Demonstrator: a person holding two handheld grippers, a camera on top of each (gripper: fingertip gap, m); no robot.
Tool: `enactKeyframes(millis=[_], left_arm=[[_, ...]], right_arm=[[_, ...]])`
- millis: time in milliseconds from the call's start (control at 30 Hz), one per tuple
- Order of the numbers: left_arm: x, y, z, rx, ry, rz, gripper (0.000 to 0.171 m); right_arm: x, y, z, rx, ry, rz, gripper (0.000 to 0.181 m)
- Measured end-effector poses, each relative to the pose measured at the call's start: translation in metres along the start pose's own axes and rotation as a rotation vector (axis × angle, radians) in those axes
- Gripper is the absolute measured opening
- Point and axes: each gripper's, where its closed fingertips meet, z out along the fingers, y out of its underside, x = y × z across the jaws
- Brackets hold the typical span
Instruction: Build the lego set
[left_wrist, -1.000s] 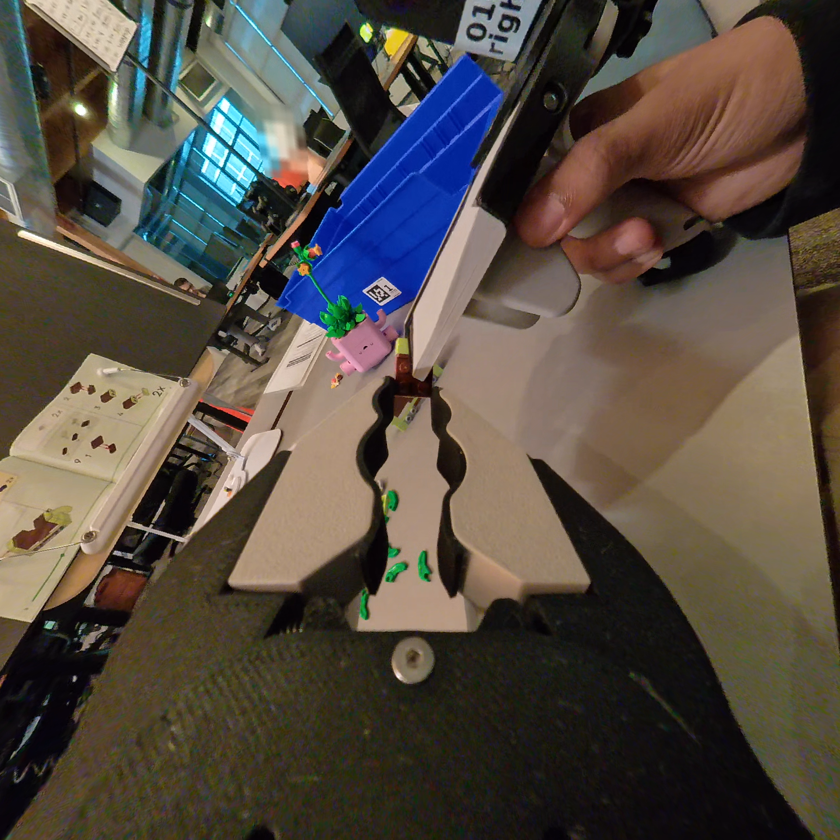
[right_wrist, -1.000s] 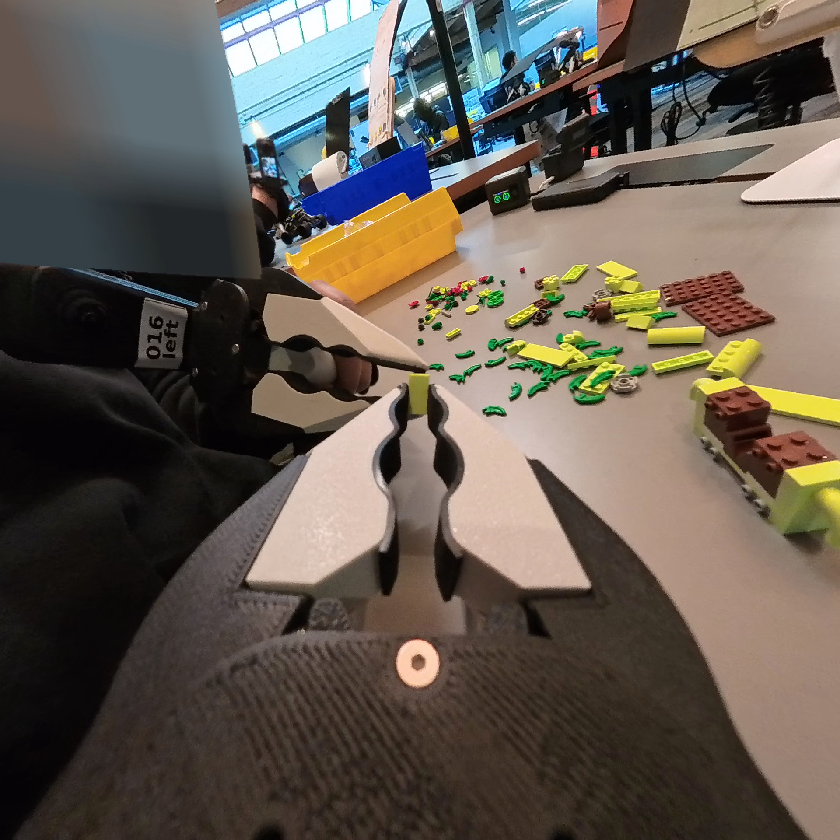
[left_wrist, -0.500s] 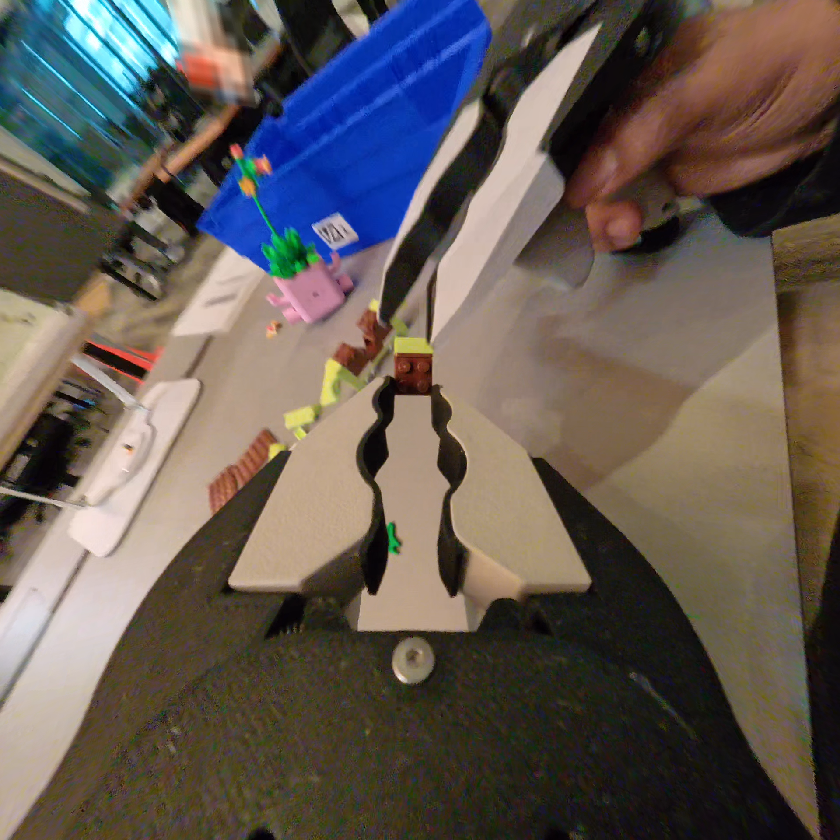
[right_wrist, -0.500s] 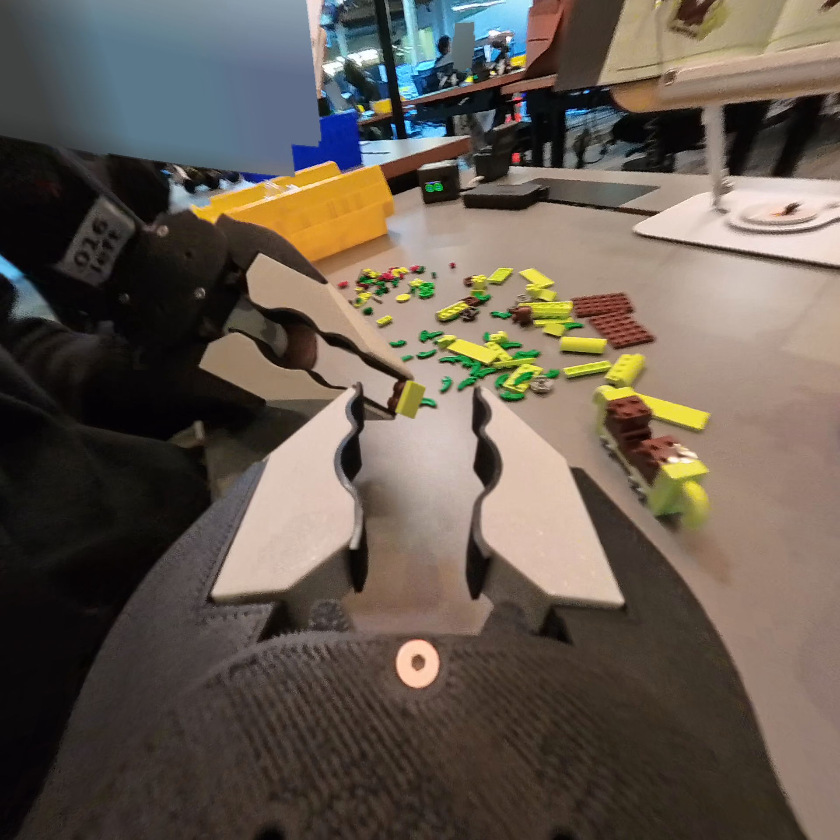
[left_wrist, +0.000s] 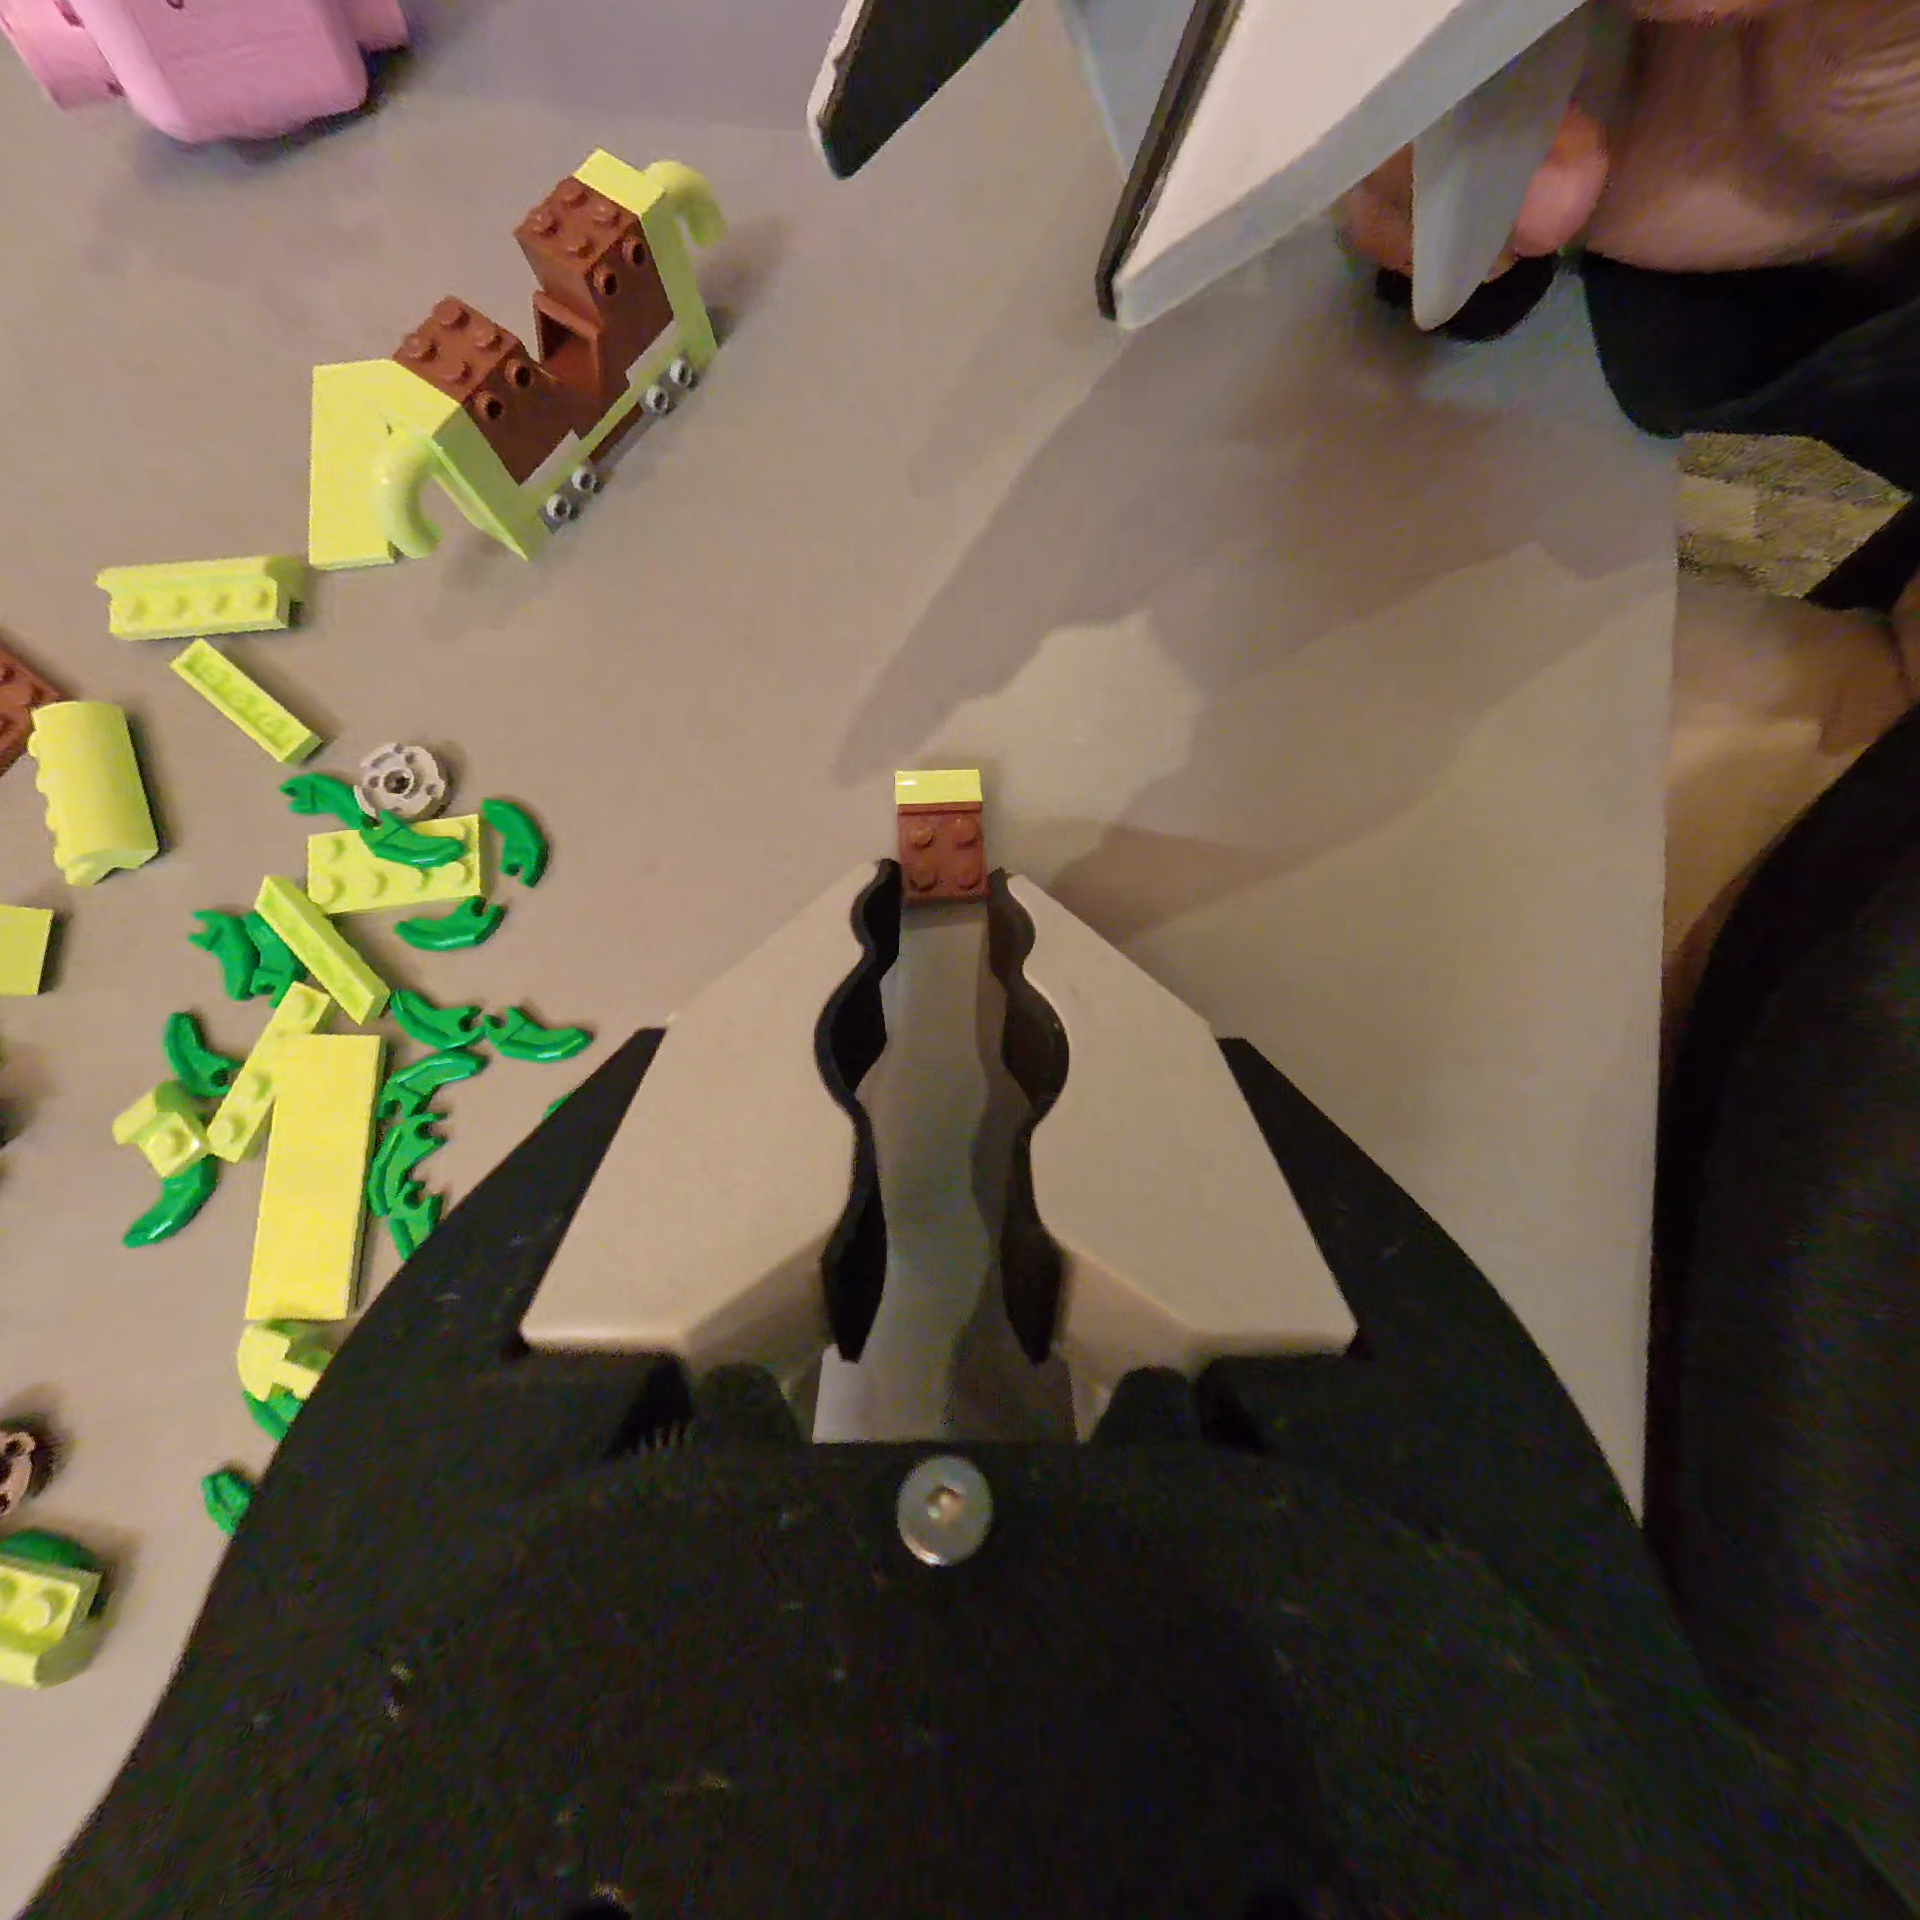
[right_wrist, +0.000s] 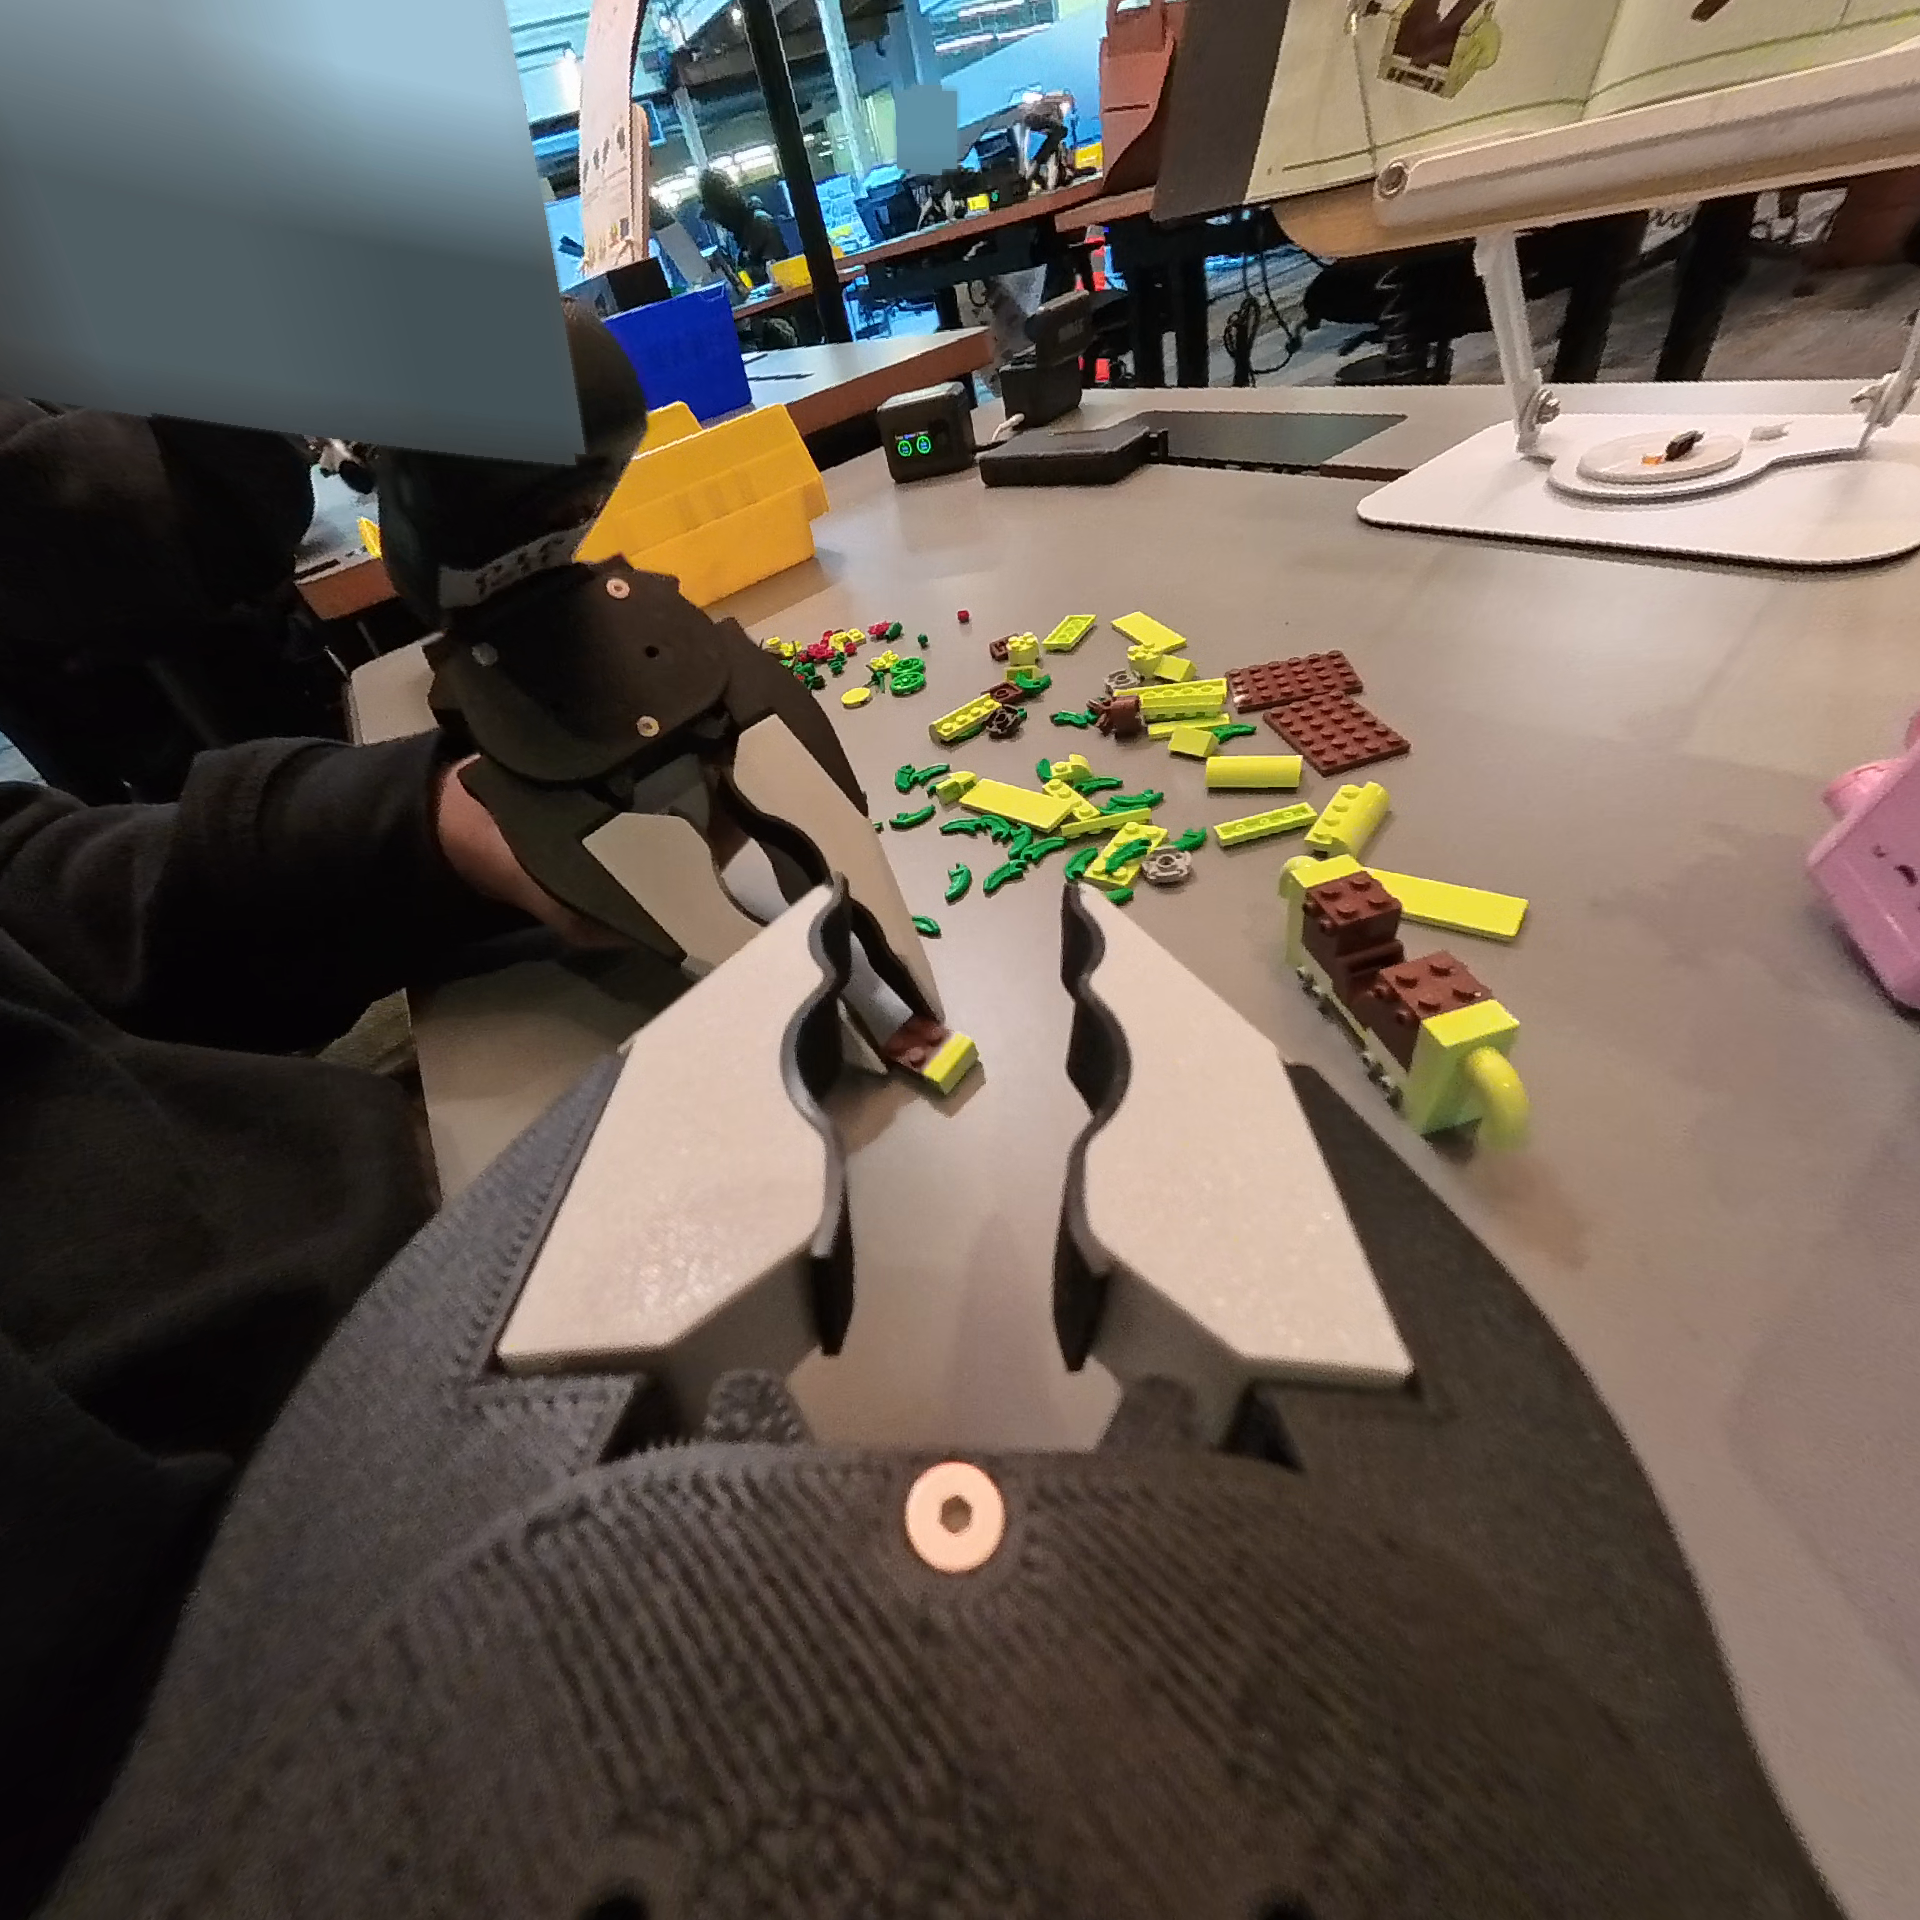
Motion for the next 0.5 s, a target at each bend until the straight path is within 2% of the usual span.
enactKeyframes(millis=[100,200,500], left_arm=[[0.0,-0.001,0.001,0.024,-0.004,-0.008,0.017],[0.0,-0.001,0.001,0.026,-0.007,-0.006,0.017],[-0.004,0.0,0.001,0.024,-0.008,-0.037,0.022]], right_arm=[[0.001,-0.001,0.0,0.003,-0.002,0.013,0.038],[0.004,0.0,0.0,0.0,0.015,0.021,0.029],[0.016,-0.013,0.011,0.019,0.081,0.022,0.03]])
